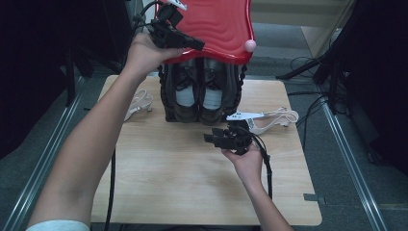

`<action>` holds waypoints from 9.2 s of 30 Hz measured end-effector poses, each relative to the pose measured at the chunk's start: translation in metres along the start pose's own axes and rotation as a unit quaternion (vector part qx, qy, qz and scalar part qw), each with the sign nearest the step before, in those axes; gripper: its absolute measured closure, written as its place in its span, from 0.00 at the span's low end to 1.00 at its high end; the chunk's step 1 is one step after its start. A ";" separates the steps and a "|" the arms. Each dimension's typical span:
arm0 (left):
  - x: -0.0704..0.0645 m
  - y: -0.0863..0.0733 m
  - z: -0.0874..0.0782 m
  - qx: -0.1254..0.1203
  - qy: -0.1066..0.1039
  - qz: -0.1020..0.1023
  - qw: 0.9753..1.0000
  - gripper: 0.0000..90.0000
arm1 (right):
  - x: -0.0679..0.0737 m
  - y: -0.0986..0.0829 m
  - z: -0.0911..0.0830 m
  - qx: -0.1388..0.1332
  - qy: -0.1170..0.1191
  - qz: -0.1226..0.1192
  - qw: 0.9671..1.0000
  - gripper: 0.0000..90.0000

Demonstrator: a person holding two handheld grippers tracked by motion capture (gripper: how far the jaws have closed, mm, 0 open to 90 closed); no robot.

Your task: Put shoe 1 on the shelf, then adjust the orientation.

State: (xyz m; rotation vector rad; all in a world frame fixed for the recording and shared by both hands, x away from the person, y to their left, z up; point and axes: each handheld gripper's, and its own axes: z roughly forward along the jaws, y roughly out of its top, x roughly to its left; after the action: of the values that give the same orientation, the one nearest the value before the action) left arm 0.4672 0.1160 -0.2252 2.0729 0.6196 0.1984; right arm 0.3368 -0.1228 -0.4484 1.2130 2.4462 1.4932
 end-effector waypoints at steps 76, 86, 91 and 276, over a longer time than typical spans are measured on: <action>0.012 0.012 0.035 0.027 0.024 -0.004 0.999 0.97 | -0.046 0.057 0.014 -0.068 -0.065 0.060 0.994 1.00; 0.013 0.012 0.035 0.025 0.022 -0.009 0.999 0.97 | -0.059 0.056 0.007 -0.076 -0.129 0.070 0.986 1.00; 0.013 0.012 0.035 0.025 0.022 -0.008 0.999 0.97 | -0.060 0.051 0.007 -0.075 -0.104 0.071 0.989 1.00; 0.021 -0.355 -0.031 0.042 0.084 -0.203 0.975 0.96 | -0.040 -0.065 -0.041 -0.032 -0.036 0.027 0.998 0.62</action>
State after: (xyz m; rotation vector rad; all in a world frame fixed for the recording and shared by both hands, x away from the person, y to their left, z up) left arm 0.3494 0.3053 -0.5034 1.9717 1.1549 0.1116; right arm 0.3098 -0.1935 -0.4901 1.3067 2.3208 1.4998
